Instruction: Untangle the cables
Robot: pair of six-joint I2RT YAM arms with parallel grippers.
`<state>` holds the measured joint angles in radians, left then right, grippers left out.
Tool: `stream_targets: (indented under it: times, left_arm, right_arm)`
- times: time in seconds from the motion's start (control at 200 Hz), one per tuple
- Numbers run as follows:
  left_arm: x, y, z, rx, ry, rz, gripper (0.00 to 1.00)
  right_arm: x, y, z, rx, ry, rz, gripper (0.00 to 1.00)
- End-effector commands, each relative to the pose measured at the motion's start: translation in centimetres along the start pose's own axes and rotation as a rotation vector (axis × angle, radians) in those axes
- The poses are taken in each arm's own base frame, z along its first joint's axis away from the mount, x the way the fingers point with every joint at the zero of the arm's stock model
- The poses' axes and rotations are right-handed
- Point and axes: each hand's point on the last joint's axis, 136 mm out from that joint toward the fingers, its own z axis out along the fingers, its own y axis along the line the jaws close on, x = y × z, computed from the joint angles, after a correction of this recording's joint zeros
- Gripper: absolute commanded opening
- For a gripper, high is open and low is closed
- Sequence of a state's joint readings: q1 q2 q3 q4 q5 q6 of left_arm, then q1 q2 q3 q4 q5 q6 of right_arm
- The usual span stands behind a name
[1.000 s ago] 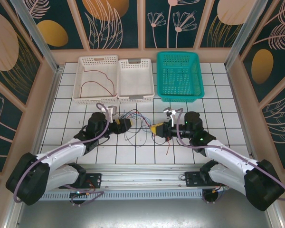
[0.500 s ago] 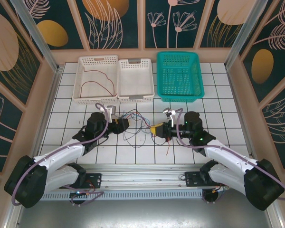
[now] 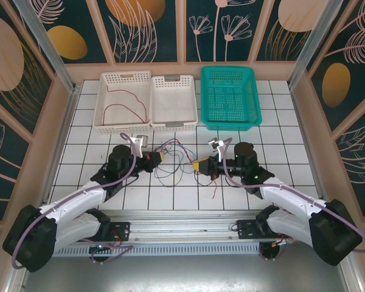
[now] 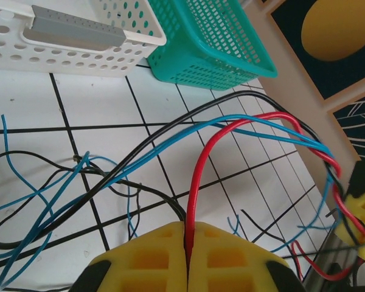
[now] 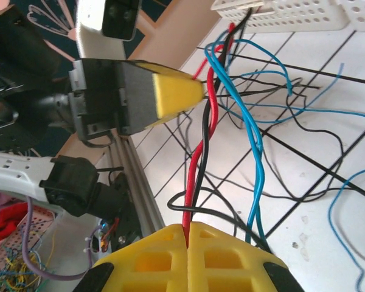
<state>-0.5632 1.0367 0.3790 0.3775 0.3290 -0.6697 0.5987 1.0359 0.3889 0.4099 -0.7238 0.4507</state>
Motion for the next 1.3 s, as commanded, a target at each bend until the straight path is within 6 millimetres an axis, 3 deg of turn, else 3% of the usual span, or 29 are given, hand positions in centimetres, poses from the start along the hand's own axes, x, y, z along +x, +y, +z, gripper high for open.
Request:
stream_targets:
  times: [0.0,0.1,0.225,0.245,0.455,0.636,0.801,1.036,1.296]
  left_arm:
    - [-0.8,-0.9,-0.4,0.031,-0.040,0.006,0.00]
    - [-1.1,-1.0,-0.7,0.031,-0.054,0.001,0.00]
    - [-1.6,-0.8,-0.9,0.000,-0.067,-0.006,0.00]
    - [-1.5,-0.7,-0.9,-0.005,-0.064,-0.008,0.00]
    - [-2.0,-0.2,-0.8,-0.065,-0.050,-0.020,0.00]
    - [-2.5,-1.3,-0.7,-0.023,-0.045,-0.034,0.00]
    - [-3.9,-3.6,-1.2,0.058,-0.074,-0.054,0.00]
    - [-4.9,-5.5,-2.1,0.130,-0.098,-0.086,0.00]
    - [-4.3,-6.2,-2.1,0.186,-0.083,-0.115,0.00]
  right_arm:
    - [-1.5,-1.0,-0.1,0.054,-0.039,0.003,0.00]
    - [-1.9,-2.4,-0.4,0.107,-0.061,0.035,0.00]
    - [-1.9,-3.6,-0.6,0.173,-0.071,0.062,0.21]
    - [-2.4,-4.6,-1.1,0.208,-0.093,0.075,0.24]
    - [-3.1,-6.7,-2.4,0.300,-0.141,0.125,0.36]
    - [-3.9,-3.9,-1.9,0.168,-0.150,0.085,0.38]
    - [-3.7,-0.6,0.4,0.045,-0.074,0.018,0.38]
    - [-2.7,1.0,2.9,-0.029,-0.017,0.018,0.33]
    - [-4.9,3.2,4.2,-0.109,-0.091,0.031,0.43]
